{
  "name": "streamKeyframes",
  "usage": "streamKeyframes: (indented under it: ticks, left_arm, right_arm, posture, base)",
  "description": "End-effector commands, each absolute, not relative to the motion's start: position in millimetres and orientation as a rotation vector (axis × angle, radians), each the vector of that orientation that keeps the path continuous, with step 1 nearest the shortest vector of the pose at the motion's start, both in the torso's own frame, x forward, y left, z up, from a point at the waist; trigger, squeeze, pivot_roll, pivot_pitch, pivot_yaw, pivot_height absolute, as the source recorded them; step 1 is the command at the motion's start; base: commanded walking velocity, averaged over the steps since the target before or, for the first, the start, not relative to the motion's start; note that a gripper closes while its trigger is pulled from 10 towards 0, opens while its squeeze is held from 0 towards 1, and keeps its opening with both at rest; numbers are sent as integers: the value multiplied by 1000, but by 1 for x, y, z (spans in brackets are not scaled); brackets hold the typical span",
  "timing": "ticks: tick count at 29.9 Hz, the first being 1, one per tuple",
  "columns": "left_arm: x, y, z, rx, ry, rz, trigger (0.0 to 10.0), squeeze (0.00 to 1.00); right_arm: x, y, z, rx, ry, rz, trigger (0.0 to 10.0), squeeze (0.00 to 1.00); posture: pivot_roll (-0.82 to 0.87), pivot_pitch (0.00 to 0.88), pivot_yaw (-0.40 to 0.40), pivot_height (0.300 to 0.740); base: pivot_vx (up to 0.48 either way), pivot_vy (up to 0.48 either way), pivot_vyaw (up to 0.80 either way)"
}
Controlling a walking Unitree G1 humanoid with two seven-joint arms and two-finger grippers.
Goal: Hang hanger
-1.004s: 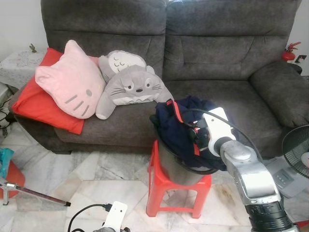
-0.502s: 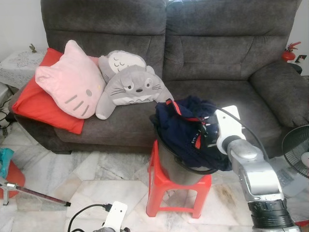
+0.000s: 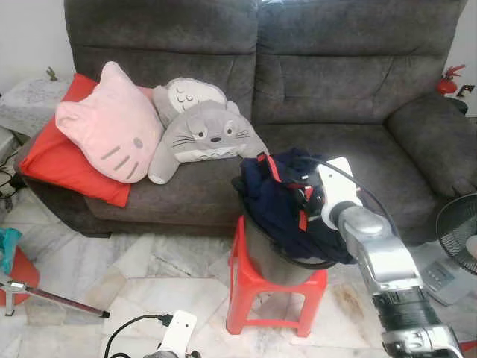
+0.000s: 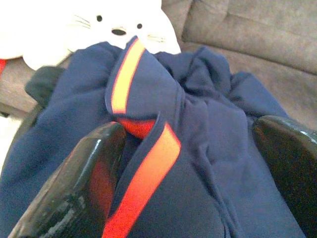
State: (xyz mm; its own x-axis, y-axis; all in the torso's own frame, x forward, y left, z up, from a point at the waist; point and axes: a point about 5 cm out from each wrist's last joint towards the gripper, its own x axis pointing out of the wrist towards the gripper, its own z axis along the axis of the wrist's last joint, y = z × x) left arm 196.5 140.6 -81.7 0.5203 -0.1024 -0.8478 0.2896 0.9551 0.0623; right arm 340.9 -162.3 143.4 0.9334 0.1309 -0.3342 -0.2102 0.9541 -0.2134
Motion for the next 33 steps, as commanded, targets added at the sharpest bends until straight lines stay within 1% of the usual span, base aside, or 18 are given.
streamKeyframes:
  ticks: [1,5,10,15,23,24,25,26,33]
  left_arm:
    - [195,140,-83,203,1007,-237,10000,0]
    - [195,140,-83,202,1007,-238,10000,0]
    - [194,140,-83,202,1009,-240,10000,0]
    - [194,140,-83,203,1010,-243,10000,0]
    - [194,140,-83,207,1010,-246,10000,0]
    - [194,140,-83,208,1010,-246,10000,0]
    - [194,140,-83,208,1010,-247,10000,0]
    - [194,140,-83,208,1010,-246,10000,0]
    - [194,140,-83,210,1011,-249,10000,0]
  right_arm:
    - [344,-161,145,-233,315,183,10000,0]
    - [348,-157,144,-223,306,202,10000,0]
    - [346,-153,134,-187,352,247,10000,0]
    - [344,-154,127,-199,391,264,10000,0]
    - [343,-157,129,-191,380,240,10000,0]
    - [343,-157,128,-187,382,235,8000,0]
    - [343,-157,128,-185,384,232,8000,0]
    - [343,-157,128,-182,383,230,0,0]
    - [340,-156,127,-195,393,237,0,0]
  posture:
    - [-65,11,-15,740]
    - [-65,11,-15,740]
    - [-64,12,-14,740]
    - [-66,15,-12,740]
    - [-66,16,-12,740]
    - [-66,16,-12,740]
    - [-66,16,-12,740]
    - [-65,15,-13,740]
    - [-66,16,-14,740]
  base:
    - [0,0,0]
    - [0,0,0]
    - [0,0,0]
    - [0,0,0]
    - [0,0,0]
    - [0,0,0]
    - [0,0,0]
    - [0,0,0]
    - [0,0,0]
